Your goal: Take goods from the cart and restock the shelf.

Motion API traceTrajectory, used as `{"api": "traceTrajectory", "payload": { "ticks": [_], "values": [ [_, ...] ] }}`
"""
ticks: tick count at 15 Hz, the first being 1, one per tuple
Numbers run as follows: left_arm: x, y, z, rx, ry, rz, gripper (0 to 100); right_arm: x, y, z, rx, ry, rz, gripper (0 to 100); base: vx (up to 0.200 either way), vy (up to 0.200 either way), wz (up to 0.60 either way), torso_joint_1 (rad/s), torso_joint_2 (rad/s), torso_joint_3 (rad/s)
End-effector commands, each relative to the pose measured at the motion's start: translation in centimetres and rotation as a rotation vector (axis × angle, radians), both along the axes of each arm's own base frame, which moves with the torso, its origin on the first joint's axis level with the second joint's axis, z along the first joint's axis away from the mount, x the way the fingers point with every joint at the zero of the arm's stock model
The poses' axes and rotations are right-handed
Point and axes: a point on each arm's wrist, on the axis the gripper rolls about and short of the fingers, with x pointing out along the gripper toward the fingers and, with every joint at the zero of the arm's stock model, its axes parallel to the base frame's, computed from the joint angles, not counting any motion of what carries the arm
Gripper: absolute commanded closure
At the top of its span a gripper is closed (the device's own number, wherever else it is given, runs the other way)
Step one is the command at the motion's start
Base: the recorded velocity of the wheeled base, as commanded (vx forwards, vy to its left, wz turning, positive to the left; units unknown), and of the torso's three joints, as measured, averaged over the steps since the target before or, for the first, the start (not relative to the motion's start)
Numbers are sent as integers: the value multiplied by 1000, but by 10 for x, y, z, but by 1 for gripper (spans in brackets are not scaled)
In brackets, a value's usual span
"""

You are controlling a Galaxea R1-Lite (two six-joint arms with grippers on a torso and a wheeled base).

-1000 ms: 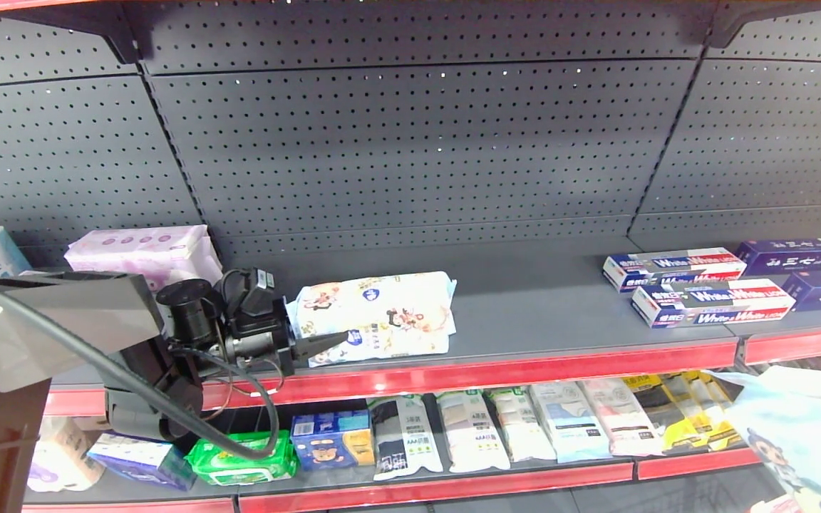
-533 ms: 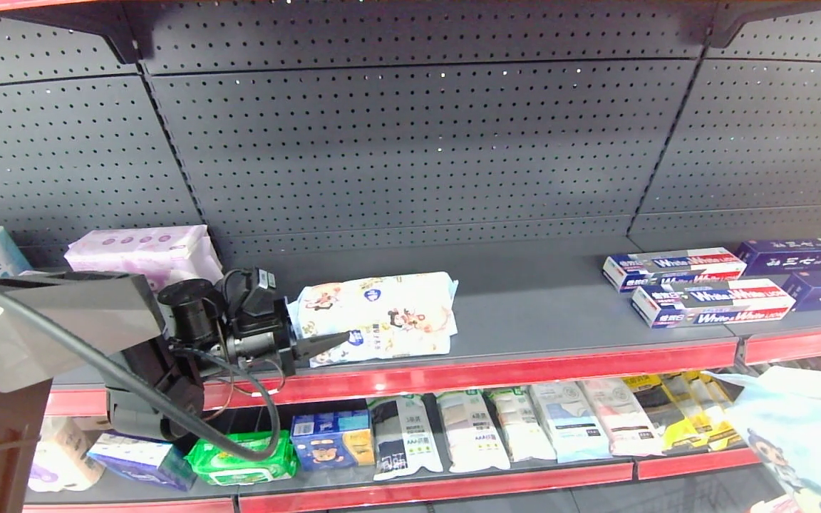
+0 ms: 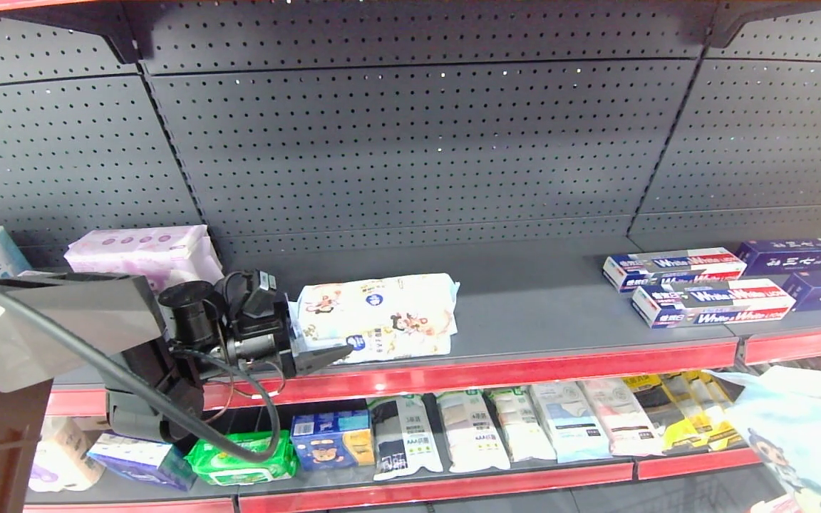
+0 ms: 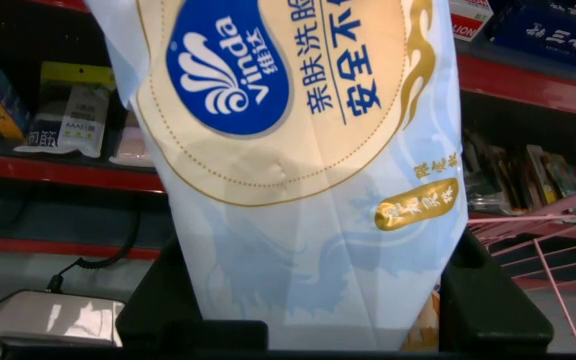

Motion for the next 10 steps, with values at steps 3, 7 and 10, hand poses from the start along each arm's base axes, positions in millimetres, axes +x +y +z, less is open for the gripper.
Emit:
{"api": "traceTrajectory", "payload": {
  "ticks": [3, 7, 10],
  "values": [
    [-1, 0, 3, -4, 0, -1, 0, 0, 0, -1, 1, 6, 1, 100, 0, 0, 0, 0, 0, 0],
    [-16, 4, 12, -12, 40, 8, 0, 1, 0, -1, -1, 9, 1, 100, 0, 0, 0, 0, 0, 0],
    [-16, 11, 16, -12, 28, 26, 0, 0, 0, -1, 1, 6, 1, 100, 0, 0, 0, 0, 0, 0]
  ]
}}
